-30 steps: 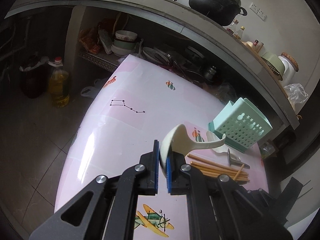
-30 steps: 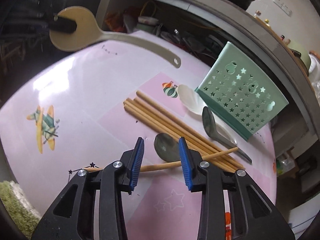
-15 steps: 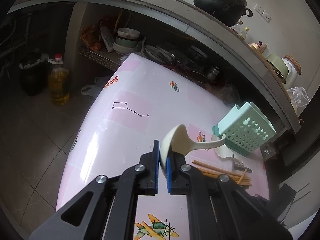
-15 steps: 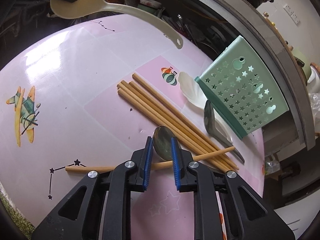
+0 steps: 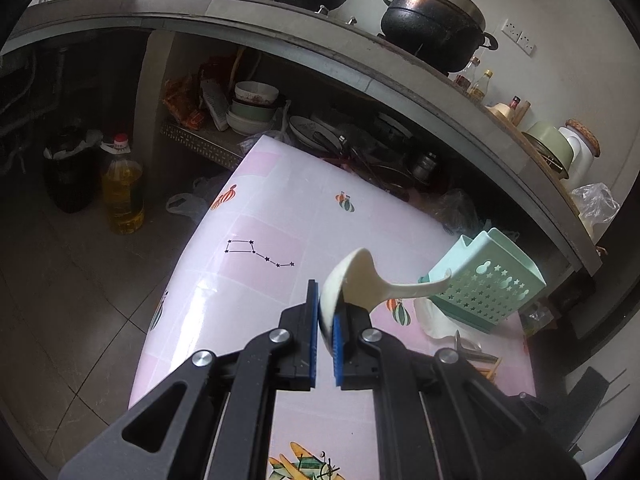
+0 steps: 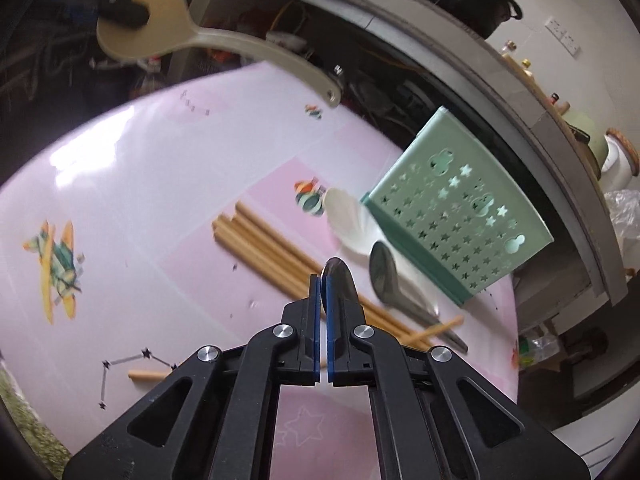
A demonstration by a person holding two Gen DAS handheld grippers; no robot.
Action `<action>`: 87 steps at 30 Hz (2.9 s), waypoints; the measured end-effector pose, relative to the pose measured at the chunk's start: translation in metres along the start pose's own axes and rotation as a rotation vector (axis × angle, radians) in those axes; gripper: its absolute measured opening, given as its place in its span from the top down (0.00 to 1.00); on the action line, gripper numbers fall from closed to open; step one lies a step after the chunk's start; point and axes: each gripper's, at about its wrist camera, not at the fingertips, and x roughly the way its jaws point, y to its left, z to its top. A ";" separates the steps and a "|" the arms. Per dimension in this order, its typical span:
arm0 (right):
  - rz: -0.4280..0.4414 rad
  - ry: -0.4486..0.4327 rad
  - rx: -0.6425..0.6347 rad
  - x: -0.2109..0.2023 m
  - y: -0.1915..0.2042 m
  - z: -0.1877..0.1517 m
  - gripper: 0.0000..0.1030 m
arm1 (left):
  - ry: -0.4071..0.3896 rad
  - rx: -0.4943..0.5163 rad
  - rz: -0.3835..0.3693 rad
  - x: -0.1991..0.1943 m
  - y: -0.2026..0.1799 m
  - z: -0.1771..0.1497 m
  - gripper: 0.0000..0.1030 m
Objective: Organize utensils
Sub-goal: 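Lift the white ladle with the left tool while the right tool grasps a metal spoon, then lower the ladle into the green holder and open the left tool while the right tool carries the spoon, then lower the metal spoon into the green holder and open the right tool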
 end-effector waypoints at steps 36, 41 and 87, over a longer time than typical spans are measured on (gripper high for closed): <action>0.339 -0.347 0.634 -0.067 -0.209 -0.005 1.00 | -0.116 0.633 0.020 0.026 -0.178 0.077 0.95; 0.346 -0.391 0.657 -0.073 -0.221 -0.008 1.00 | -0.089 0.779 0.070 0.042 -0.199 0.081 0.95; 0.422 -0.556 0.680 -0.039 -0.301 0.065 1.00 | 0.101 0.452 -0.171 0.073 -0.139 0.064 0.13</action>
